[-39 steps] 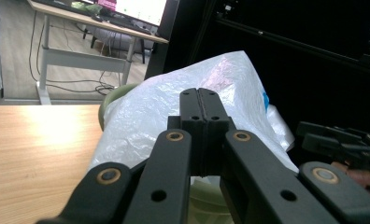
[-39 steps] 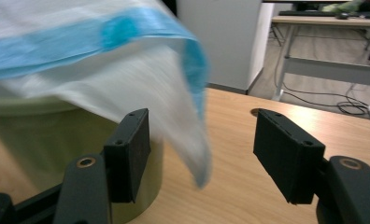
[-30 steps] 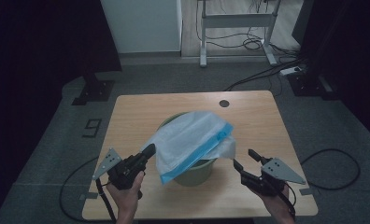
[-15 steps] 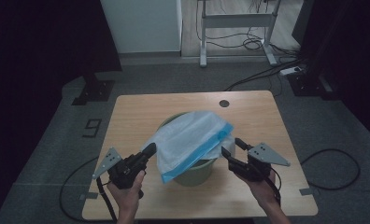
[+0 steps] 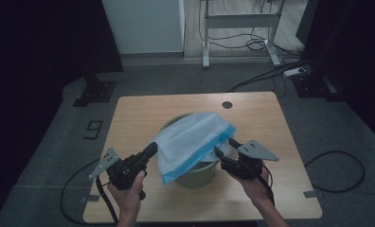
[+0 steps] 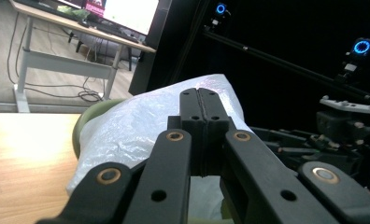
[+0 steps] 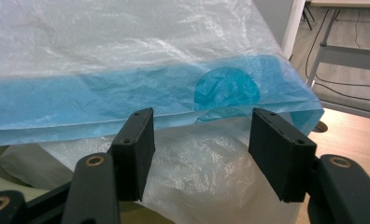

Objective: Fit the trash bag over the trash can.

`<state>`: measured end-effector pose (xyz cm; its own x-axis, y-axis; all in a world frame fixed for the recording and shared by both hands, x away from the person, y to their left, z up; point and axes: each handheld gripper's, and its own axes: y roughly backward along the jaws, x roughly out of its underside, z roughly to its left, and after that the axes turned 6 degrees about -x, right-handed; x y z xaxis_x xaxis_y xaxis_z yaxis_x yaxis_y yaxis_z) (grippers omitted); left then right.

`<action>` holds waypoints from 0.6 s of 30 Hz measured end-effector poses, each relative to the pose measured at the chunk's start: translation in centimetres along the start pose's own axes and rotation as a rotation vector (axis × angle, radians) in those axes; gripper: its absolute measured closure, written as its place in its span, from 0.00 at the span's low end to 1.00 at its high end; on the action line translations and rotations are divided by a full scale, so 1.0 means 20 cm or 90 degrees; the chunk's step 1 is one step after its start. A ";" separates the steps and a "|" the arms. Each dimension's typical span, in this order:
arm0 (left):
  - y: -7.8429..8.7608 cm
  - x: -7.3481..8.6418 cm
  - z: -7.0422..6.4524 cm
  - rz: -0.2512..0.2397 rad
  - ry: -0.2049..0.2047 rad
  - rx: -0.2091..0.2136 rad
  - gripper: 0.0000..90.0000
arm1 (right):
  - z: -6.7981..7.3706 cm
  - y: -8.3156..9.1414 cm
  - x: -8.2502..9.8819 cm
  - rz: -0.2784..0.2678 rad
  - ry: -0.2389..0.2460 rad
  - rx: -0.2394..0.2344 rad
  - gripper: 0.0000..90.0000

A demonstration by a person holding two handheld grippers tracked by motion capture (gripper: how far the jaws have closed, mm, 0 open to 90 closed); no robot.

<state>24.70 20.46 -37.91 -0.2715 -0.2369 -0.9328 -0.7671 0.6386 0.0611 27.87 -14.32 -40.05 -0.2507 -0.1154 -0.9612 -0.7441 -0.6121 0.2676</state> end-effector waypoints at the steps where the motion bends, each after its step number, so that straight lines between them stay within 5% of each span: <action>1: 0.00 0.00 0.00 -0.001 0.002 0.002 1.00 | 0.00 0.00 0.00 0.003 -0.002 -0.002 0.45; 9: -0.02 -0.04 -0.01 -0.011 0.017 0.014 1.00 | 0.01 -0.02 0.00 0.008 0.001 -0.023 0.43; 18: -0.05 -0.11 -0.05 -0.014 0.021 0.024 1.00 | 0.09 0.00 -0.01 0.001 0.064 -0.026 0.40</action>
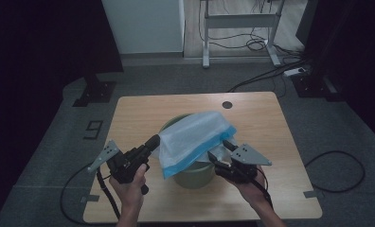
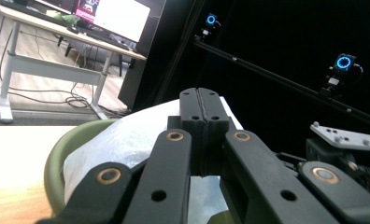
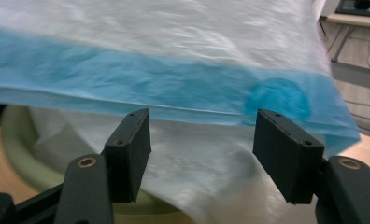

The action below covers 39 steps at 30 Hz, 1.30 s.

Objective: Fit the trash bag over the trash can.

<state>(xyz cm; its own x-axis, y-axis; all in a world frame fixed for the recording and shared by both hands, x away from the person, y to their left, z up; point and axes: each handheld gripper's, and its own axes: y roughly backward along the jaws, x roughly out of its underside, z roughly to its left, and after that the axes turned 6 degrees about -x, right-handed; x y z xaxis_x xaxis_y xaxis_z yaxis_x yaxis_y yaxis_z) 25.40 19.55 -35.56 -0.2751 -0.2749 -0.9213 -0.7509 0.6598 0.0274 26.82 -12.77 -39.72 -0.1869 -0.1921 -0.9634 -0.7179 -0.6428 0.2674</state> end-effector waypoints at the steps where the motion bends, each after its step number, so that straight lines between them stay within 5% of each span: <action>1: -0.01 -0.01 0.00 0.001 0.005 0.002 1.00 | 0.01 0.00 0.00 0.001 0.008 -0.002 0.39; 15: -0.05 -0.05 -0.03 0.000 0.011 0.004 1.00 | 0.19 -0.03 -0.01 -0.004 0.070 -0.002 0.37; 26: -0.06 -0.06 -0.06 0.000 0.006 0.009 1.00 | 0.23 -0.06 -0.02 -0.022 0.068 0.056 0.38; 33: -0.05 -0.05 -0.05 0.005 0.001 0.004 1.00 | 0.19 -0.01 -0.05 -0.054 0.055 0.076 0.55; 39: -0.04 -0.01 -0.06 0.016 -0.016 0.002 1.00 | 0.13 0.00 -0.07 -0.057 0.041 0.069 0.81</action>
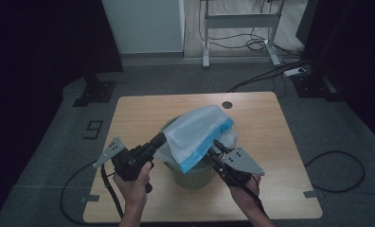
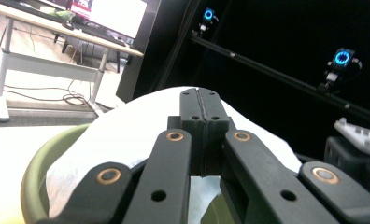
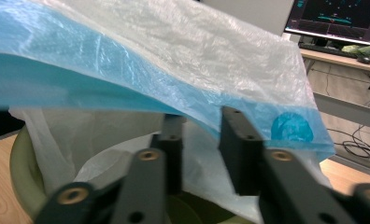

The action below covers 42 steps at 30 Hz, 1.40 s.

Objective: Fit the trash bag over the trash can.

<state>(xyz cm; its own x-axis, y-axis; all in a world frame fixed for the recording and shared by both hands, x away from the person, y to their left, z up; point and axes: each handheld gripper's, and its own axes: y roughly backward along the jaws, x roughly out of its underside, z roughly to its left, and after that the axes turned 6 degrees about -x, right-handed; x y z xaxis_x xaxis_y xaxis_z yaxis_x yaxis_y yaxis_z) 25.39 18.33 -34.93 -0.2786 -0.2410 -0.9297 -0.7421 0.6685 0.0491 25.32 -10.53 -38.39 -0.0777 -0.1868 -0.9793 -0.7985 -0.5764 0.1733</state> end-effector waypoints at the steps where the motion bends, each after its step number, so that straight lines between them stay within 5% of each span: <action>1: 0.00 0.00 0.00 0.004 -0.005 -0.001 1.00 | -0.01 0.00 0.00 -0.001 0.001 -0.005 0.82; 6: 0.03 0.05 0.01 0.026 -0.029 -0.002 1.00 | -0.03 0.02 -0.02 -0.025 0.006 0.010 0.99; 12: 0.05 0.12 -0.01 0.074 -0.067 0.009 1.00 | -0.08 0.04 -0.06 -0.049 -0.003 0.013 0.99; 15: 0.06 0.13 -0.01 0.068 -0.071 -0.005 1.00 | -0.09 0.04 -0.07 -0.054 -0.016 0.004 0.99; 19: 0.05 0.10 0.01 0.046 -0.035 -0.005 1.00 | -0.08 0.07 -0.03 -0.042 -0.014 -0.017 0.79; 26: -0.03 0.00 -0.03 0.030 -0.019 0.008 1.00 | 0.01 0.11 0.04 -0.029 -0.002 -0.065 0.55; 42: -0.12 -0.10 -0.08 0.018 0.003 0.029 1.00 | 0.14 0.04 0.03 -0.013 0.060 -0.005 0.31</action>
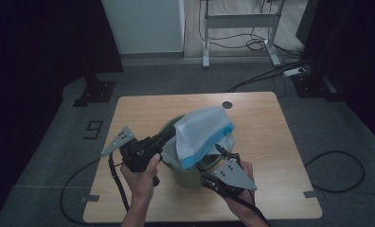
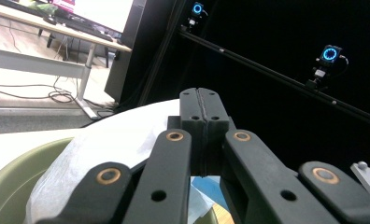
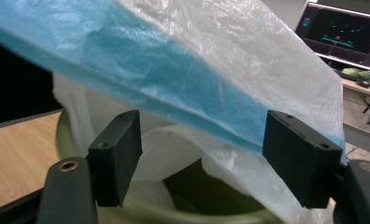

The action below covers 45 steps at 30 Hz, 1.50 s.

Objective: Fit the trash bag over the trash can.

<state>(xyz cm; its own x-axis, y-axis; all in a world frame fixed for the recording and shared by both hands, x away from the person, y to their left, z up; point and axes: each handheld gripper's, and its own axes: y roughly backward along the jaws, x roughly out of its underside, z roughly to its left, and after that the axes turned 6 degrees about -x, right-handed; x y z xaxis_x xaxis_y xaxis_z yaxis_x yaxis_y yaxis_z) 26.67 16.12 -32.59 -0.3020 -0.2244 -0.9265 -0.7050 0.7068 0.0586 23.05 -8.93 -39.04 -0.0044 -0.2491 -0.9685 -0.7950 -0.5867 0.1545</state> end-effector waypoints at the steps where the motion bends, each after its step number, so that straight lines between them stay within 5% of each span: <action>1: 0.00 0.00 0.00 0.001 0.000 0.001 1.00 | 0.00 -0.01 0.00 -0.002 0.000 0.006 0.32; 4: 0.01 0.02 0.00 0.003 -0.002 0.004 1.00 | -0.02 -0.03 -0.02 -0.009 0.004 0.029 0.40; 9: 0.04 0.05 0.00 0.011 -0.012 0.006 1.00 | -0.09 -0.04 -0.02 -0.021 -0.009 0.031 0.71; 16: 0.09 0.15 0.02 0.036 -0.014 0.021 1.00 | -0.16 -0.01 -0.03 -0.057 -0.019 0.036 0.99; 29: 0.10 0.26 -0.04 0.095 -0.060 0.046 0.97 | -0.22 0.02 -0.09 -0.099 -0.025 0.029 0.99; 38: 0.19 0.09 0.00 0.079 -0.076 0.015 0.72 | -0.25 0.01 -0.03 -0.083 0.005 0.033 0.99; 45: 0.05 0.01 0.01 0.127 -0.091 -0.003 0.57 | -0.24 0.00 -0.05 -0.087 0.026 0.022 0.99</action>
<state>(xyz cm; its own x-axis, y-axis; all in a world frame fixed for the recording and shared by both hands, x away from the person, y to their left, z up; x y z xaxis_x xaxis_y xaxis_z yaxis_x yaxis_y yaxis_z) 25.97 16.84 -32.81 -0.3424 0.0166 -0.9394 -0.6437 0.7242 0.2474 26.00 -12.42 -37.11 0.1298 -0.2000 -0.9712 -0.8070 -0.5903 0.0137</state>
